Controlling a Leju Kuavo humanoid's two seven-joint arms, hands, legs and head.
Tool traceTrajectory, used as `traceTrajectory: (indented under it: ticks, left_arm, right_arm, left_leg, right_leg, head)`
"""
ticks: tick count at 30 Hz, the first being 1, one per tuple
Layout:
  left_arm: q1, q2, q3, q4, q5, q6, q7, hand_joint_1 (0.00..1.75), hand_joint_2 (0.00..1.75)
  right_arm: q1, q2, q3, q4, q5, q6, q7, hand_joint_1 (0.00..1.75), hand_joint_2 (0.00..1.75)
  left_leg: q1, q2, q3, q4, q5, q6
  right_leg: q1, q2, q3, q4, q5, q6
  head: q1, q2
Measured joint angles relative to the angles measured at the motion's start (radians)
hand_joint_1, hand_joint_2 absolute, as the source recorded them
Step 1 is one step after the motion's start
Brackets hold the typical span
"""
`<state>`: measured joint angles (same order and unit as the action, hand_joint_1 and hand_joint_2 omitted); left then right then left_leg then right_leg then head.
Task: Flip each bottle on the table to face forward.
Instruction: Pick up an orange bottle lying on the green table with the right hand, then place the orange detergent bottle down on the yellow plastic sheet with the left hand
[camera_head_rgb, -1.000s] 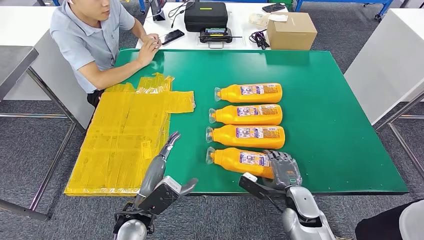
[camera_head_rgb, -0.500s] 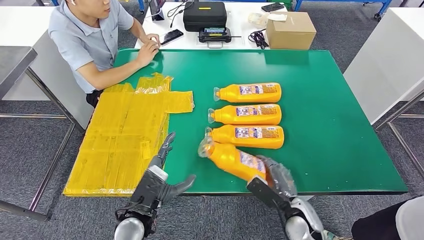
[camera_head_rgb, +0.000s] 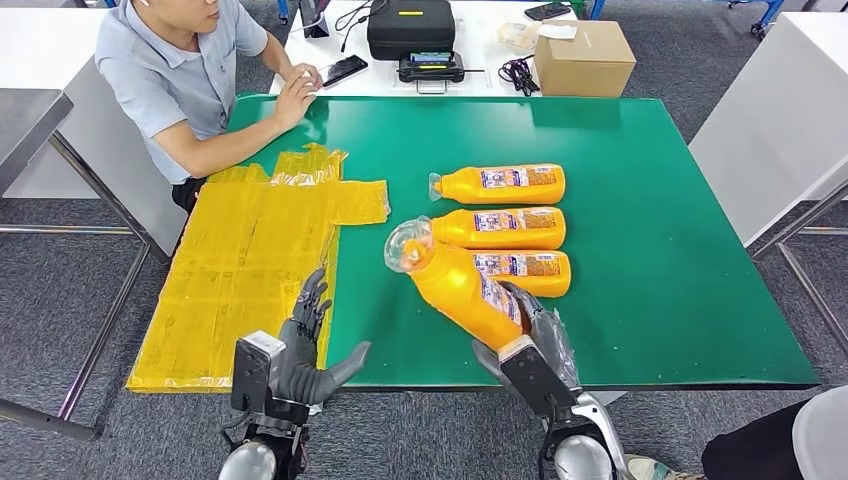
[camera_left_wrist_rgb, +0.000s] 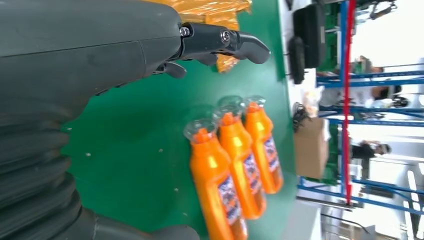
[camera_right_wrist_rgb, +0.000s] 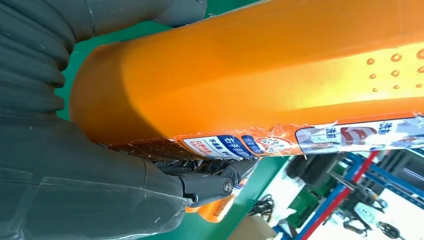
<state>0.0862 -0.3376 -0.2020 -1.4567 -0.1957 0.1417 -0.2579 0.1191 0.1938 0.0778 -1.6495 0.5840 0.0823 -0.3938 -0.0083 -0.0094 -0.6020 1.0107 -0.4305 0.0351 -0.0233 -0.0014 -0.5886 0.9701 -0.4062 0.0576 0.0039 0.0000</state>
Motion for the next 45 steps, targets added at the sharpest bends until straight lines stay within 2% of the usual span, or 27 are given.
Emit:
traceTrajectory:
  ticks: [7,12,21,26,32,39,45]
  left_arm:
    - [-0.017,0.000,-0.011,0.049,0.001,-0.020,-0.053,0.00,1.75]
    - [-0.025,0.002,-0.028,0.063,0.019,-0.088,-0.055,0.00,1.75]
    - [-0.078,0.003,-0.038,0.166,-0.027,-0.050,-0.054,0.00,1.75]
    - [-0.116,0.003,-0.042,0.231,0.081,-0.067,-0.070,0.00,1.75]
    - [-0.147,0.003,-0.047,0.288,0.137,-0.074,-0.075,0.00,1.75]
    - [-0.168,0.002,-0.060,0.329,0.302,-0.185,-0.050,0.00,1.75]
    - [-0.174,0.002,-0.070,0.351,0.325,-0.203,-0.046,0.00,1.75]
  right_arm:
    - [-0.024,0.004,0.000,0.015,-0.001,0.003,-0.005,1.75,1.75]
    - [-0.025,-0.003,-0.001,0.059,-0.004,0.005,-0.014,1.75,1.75]
    - [-0.029,-0.007,0.025,0.120,-0.001,0.016,-0.028,1.75,1.75]
    - [-0.048,-0.010,0.044,0.151,0.007,0.016,-0.032,1.75,1.75]
    - [-0.063,-0.017,0.060,0.181,0.012,0.016,-0.035,1.75,1.75]
    - [-0.089,-0.024,0.079,0.231,0.000,0.016,-0.047,1.75,1.75]
    - [-0.104,-0.027,0.084,0.268,-0.002,0.016,-0.051,1.75,1.75]
  left_leg:
    - [0.000,0.000,0.000,0.000,0.000,0.000]
    - [0.000,0.000,-0.002,0.000,0.000,0.000]
    - [0.000,0.000,-0.002,0.000,0.000,0.000]
    - [0.000,0.000,-0.002,0.000,0.000,0.000]
    - [0.000,0.000,-0.002,0.000,0.000,0.000]
    - [0.000,0.000,-0.002,0.000,0.000,0.000]
    - [0.000,0.000,-0.002,0.000,0.000,0.000]
  right_leg:
    - [0.000,0.000,-0.001,0.000,0.000,0.000]
    - [0.000,0.000,-0.002,0.000,0.000,0.000]
    - [0.000,0.000,-0.002,0.000,0.000,0.000]
    - [0.000,0.000,-0.002,0.000,0.000,0.000]
    - [0.000,0.000,-0.002,0.000,0.000,0.000]
    - [0.000,0.000,-0.003,0.000,0.000,0.000]
    - [0.000,0.000,-0.003,0.000,0.000,0.000]
  head:
    - [0.000,0.000]
    - [0.000,0.000]
    - [0.000,0.000]
    - [0.000,0.000]
    - [0.000,0.000]
    - [0.000,0.000]
    - [0.000,0.000]
